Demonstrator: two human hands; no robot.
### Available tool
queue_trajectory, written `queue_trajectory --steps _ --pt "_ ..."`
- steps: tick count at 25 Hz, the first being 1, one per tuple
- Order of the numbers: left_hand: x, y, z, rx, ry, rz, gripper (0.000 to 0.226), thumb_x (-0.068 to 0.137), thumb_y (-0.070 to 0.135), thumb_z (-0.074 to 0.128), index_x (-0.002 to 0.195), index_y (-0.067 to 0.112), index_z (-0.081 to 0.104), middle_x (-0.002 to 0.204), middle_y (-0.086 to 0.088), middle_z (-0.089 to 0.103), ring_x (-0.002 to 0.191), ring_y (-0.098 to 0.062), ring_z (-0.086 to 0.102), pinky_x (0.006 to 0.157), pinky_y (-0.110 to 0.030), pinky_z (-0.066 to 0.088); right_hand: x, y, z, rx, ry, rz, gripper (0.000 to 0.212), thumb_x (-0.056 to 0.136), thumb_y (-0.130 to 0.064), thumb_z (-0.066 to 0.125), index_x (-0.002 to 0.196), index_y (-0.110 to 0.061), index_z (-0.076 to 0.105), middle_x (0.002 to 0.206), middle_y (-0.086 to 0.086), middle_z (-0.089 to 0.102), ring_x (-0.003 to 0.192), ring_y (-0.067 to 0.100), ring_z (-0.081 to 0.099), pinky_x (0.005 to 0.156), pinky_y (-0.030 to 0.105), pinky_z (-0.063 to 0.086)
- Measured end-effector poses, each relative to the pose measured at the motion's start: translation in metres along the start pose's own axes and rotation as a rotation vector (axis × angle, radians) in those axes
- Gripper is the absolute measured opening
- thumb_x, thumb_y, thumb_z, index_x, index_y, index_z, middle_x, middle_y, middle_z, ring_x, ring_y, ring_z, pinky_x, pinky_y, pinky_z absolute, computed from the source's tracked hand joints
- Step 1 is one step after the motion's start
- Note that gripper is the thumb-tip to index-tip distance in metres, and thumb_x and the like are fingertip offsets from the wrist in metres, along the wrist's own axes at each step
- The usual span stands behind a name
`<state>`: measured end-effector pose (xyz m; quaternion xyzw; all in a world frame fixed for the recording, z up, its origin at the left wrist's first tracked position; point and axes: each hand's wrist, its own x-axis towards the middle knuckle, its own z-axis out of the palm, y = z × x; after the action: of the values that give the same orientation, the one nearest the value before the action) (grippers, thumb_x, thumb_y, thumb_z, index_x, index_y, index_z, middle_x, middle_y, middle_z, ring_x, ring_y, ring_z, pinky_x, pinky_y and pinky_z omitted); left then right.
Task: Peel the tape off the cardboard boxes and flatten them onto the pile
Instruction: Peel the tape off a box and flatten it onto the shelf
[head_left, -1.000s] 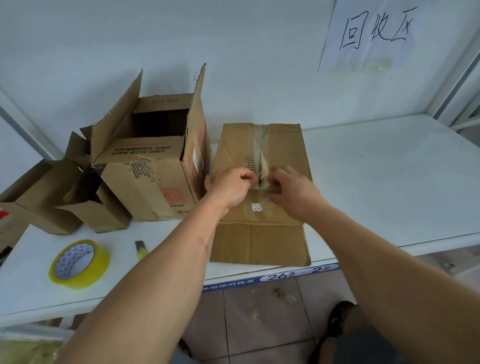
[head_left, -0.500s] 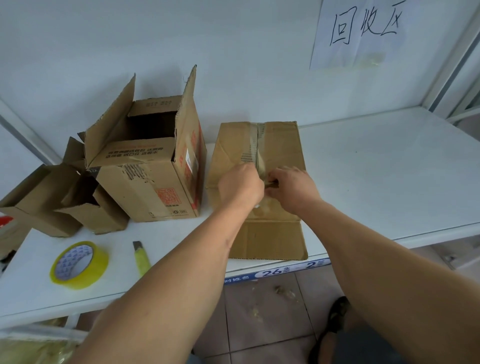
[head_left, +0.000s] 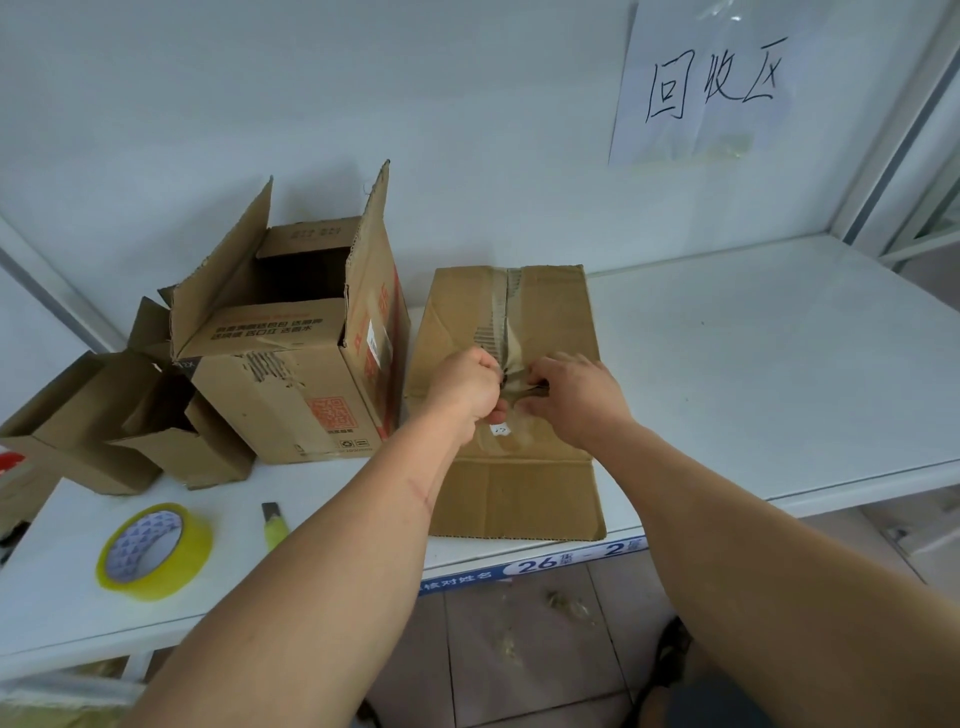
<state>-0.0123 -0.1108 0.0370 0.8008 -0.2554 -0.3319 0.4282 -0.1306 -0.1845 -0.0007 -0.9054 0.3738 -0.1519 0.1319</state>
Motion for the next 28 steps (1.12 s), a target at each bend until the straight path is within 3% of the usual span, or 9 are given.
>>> queue_trajectory --steps 4,8,10,12,15,17,22,25,28 --pt "0.003 -0.002 0.000 -0.146 0.019 -0.025 0.019 0.098 0.003 0.044 0.092 0.010 0.061 0.084 -0.011 0.064 0.050 -0.016 0.059 0.046 -0.029 0.053 0.000 0.001 -0.002 0.002 -0.002 -0.009 0.029 0.088 -0.044 0.066 0.108 -0.022 0.062 0.102 -0.004 0.061 0.100 0.021 0.053 0.086 0.031 0.035" --pt "-0.005 0.005 0.011 0.282 0.156 0.203 0.023 0.089 0.001 0.041 0.086 0.009 0.062 0.076 -0.009 0.067 0.066 -0.024 0.065 0.058 -0.036 0.058 -0.001 0.005 0.002 0.000 0.017 0.016 0.028 0.089 -0.046 0.064 0.104 -0.022 0.063 0.101 -0.004 0.061 0.098 0.021 0.053 0.084 0.031 0.036" --pt "-0.008 0.002 0.011 0.495 0.197 0.315 0.022 0.090 0.003 0.042 0.090 0.011 0.062 0.083 -0.003 0.065 0.074 -0.022 0.062 0.052 -0.030 0.048 0.000 0.004 0.004 0.000 0.016 0.018 0.027 0.090 -0.046 0.063 0.103 -0.022 0.063 0.100 -0.004 0.060 0.097 0.021 0.053 0.083 0.031 0.035" --pt "-0.007 -0.004 0.009 0.531 0.198 0.348 0.020 0.093 0.005 0.044 0.093 0.013 0.062 0.083 0.000 0.062 0.072 -0.019 0.059 0.052 -0.025 0.042 0.001 0.000 0.003 -0.019 0.010 0.013 0.027 0.091 -0.045 0.062 0.105 -0.022 0.063 0.101 -0.004 0.060 0.099 0.021 0.053 0.084 0.031 0.035" --pt "-0.002 -0.003 0.010 -0.002 0.165 0.131 0.015 0.095 0.006 0.048 0.092 0.009 0.062 0.070 -0.004 0.062 0.054 -0.014 0.057 0.046 -0.025 0.047 0.000 -0.002 0.002 -0.037 -0.005 0.013 0.026 0.091 -0.044 0.061 0.106 -0.023 0.063 0.102 -0.004 0.060 0.100 0.021 0.053 0.084 0.031 0.034" --pt "0.001 -0.001 0.005 -0.330 0.091 -0.016 0.011 0.094 0.002 0.052 0.088 0.007 0.060 0.065 -0.005 0.057 0.044 -0.010 0.049 0.038 -0.023 0.041 0.000 -0.003 -0.001 -0.020 -0.017 0.027 0.026 0.091 -0.044 0.062 0.105 -0.023 0.064 0.101 -0.005 0.061 0.100 0.020 0.053 0.082 0.030 0.033" --pt "0.011 -0.013 -0.031 -0.271 -0.198 -0.071 0.011 0.094 0.003 0.058 0.089 0.012 0.062 0.070 -0.003 0.059 0.037 -0.005 0.048 0.034 -0.018 0.039 0.006 -0.014 -0.008 -0.020 -0.114 0.030 0.034 0.085 -0.047 0.067 0.110 -0.025 0.062 0.108 -0.005 0.057 0.108 0.020 0.050 0.093 0.032 0.037" --pt "0.011 -0.019 -0.039 -0.359 -0.254 -0.126 0.010 0.093 0.004 0.060 0.091 0.013 0.064 0.070 -0.002 0.060 0.038 -0.005 0.050 0.035 -0.018 0.042 0.004 -0.031 -0.003 0.002 -0.075 0.066 0.051 0.077 -0.060 0.067 0.114 -0.025 0.057 0.112 -0.004 0.048 0.110 0.019 0.046 0.097 0.034 0.036" --pt "0.013 -0.022 -0.039 -0.426 -0.267 -0.154 0.014 0.095 0.003 0.057 0.087 0.014 0.060 0.069 -0.001 0.059 0.038 -0.005 0.050 0.035 -0.017 0.041 0.011 -0.044 -0.005 -0.033 -0.189 0.163 0.060 0.076 -0.067 0.062 0.119 -0.025 0.058 0.121 -0.001 0.046 0.117 0.021 0.043 0.101 0.037 0.034"
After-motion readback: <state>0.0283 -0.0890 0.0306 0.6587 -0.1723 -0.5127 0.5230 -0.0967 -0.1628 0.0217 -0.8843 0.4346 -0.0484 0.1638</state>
